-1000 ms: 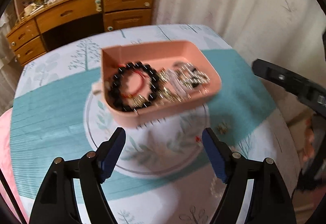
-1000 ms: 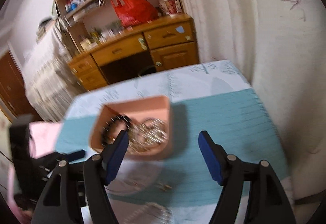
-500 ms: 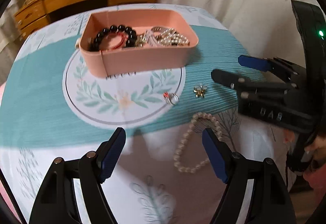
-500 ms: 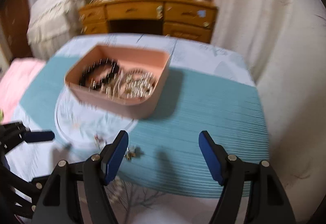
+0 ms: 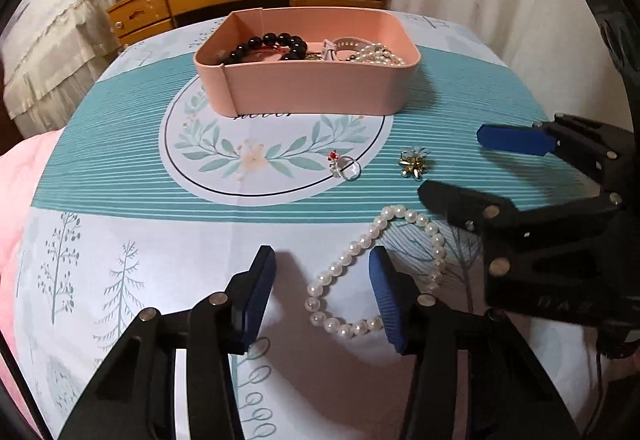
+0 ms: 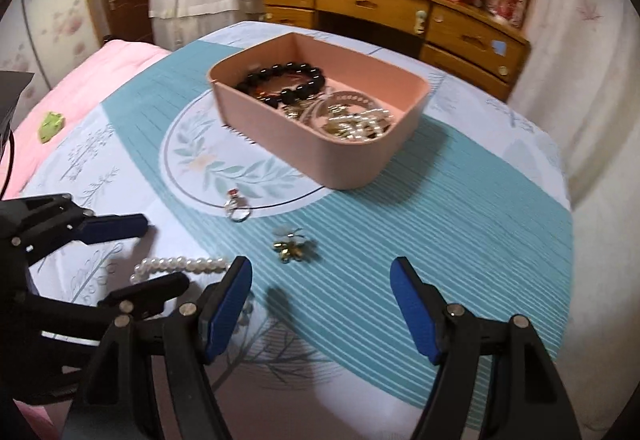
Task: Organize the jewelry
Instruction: 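Grasp the pearl bracelet with the left tool while the right tool grasps the gold star brooch, then carry the pearl bracelet and star brooch into the pink tray and open both tools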
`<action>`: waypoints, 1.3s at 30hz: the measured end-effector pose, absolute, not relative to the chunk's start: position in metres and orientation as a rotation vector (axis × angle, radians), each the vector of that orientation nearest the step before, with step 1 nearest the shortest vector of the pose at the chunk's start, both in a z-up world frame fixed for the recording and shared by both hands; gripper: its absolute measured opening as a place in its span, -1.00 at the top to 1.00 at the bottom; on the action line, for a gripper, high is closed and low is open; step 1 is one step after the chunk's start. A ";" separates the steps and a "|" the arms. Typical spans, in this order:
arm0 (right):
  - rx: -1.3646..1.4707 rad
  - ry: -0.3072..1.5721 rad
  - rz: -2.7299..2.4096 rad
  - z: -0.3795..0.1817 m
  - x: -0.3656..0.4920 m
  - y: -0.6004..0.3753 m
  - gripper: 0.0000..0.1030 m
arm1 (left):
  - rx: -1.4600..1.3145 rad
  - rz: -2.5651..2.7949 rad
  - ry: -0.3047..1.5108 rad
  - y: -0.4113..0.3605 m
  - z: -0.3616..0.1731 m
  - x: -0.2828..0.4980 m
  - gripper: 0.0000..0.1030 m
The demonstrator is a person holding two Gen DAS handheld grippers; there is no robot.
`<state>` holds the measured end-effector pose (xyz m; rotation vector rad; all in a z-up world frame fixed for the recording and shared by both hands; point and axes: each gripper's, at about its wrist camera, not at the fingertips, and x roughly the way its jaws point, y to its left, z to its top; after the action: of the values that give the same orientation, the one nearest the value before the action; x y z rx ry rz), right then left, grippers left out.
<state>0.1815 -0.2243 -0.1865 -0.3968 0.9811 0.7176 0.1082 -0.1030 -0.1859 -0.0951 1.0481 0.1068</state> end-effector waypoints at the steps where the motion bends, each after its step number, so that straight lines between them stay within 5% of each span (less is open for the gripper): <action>1: -0.386 0.980 0.723 -0.187 0.183 -0.224 -0.40 | -0.102 0.118 1.044 -0.104 -0.186 0.108 0.09; 4: -0.349 0.993 0.726 -0.191 0.189 -0.224 -0.40 | -0.110 0.128 1.033 -0.105 -0.185 0.106 0.18; 8: -0.303 1.025 0.734 -0.197 0.194 -0.222 -0.40 | -0.108 0.118 1.027 -0.109 -0.184 0.105 0.82; 10: -0.304 1.017 0.736 -0.198 0.193 -0.219 -0.40 | -0.101 0.117 1.024 -0.112 -0.184 0.102 0.89; 14: -0.301 0.998 0.753 -0.198 0.189 -0.216 -0.25 | -0.121 0.144 1.043 -0.112 -0.182 0.101 0.90; 23: -0.299 0.969 0.799 -0.197 0.184 -0.208 0.61 | -0.131 0.177 1.011 -0.100 -0.178 0.089 0.90; 39: -0.237 0.928 0.871 -0.169 0.181 -0.200 0.61 | -0.095 0.175 0.835 -0.083 -0.118 0.100 0.90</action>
<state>0.1807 -0.2001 -0.1687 -0.2371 0.9277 0.8715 0.0995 -0.0831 -0.1176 -0.0955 0.8349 0.1753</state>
